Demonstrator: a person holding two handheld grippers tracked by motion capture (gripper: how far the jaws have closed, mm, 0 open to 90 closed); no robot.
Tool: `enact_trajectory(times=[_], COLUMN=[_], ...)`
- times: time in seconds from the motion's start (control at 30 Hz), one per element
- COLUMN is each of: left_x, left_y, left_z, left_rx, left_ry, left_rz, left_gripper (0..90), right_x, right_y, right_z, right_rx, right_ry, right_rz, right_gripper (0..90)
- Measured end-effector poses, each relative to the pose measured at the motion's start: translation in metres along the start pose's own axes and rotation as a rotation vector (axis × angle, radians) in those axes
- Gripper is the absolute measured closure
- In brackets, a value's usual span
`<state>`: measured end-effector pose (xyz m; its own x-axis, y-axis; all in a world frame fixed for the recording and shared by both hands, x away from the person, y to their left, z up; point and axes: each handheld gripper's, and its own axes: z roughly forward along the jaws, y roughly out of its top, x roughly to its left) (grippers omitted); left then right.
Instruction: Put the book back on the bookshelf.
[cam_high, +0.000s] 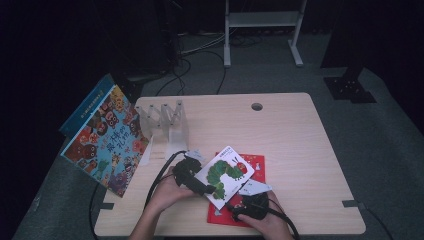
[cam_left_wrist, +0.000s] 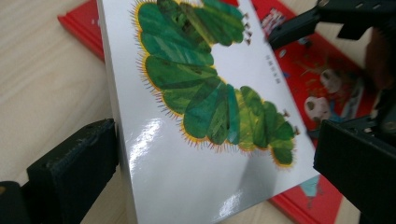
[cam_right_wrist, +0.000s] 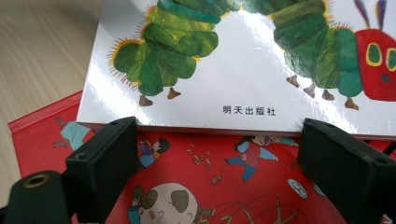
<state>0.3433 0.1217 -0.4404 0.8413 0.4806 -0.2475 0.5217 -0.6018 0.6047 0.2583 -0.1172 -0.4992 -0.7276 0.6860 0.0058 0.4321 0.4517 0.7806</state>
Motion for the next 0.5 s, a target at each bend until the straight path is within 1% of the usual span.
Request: enact_trajectory(times=[0.1, 0.17, 0.2, 0.23, 0.4, 0.43, 0.47, 0.5], left_x=[-0.004, -0.005, -0.006, -0.007, -0.011, -0.013, -0.014, -0.015], left_y=[0.002, 0.002, 0.002, 0.003, 0.004, 0.005, 0.005, 0.005], left_z=[-0.004, -0.007, -0.008, -0.01, -0.019, -0.021, -0.022, -0.024], left_rx=[-0.028, -0.032, -0.037, -0.044, -0.082, -0.094, -0.106, -0.122], left_ry=[-0.006, -0.007, -0.002, -0.006, -0.024, -0.025, -0.032, -0.031], left_rz=[0.004, 0.01, 0.019, 0.018, 0.039, 0.048, 0.049, 0.05], left_gripper=[0.2, 0.2, 1.6, 2.3, 5.9, 7.0, 7.7, 8.7], right_x=[0.0, -0.001, -0.001, -0.001, -0.001, -0.001, -0.001, -0.001], right_y=[0.0, -0.001, -0.001, -0.001, -0.002, -0.002, -0.002, -0.002], right_z=[0.0, 0.0, 0.0, 0.0, -0.001, -0.001, -0.001, -0.001], right_rx=[-0.002, -0.002, -0.003, -0.004, -0.008, -0.009, -0.008, -0.011], right_ry=[-0.001, -0.001, -0.001, -0.001, 0.002, 0.001, 0.001, -0.001], right_rz=[0.0, -0.003, -0.001, -0.001, 0.006, 0.001, 0.003, -0.001], right_gripper=[10.9, 10.9, 10.8, 10.7, 10.3, 10.2, 10.1, 10.1])
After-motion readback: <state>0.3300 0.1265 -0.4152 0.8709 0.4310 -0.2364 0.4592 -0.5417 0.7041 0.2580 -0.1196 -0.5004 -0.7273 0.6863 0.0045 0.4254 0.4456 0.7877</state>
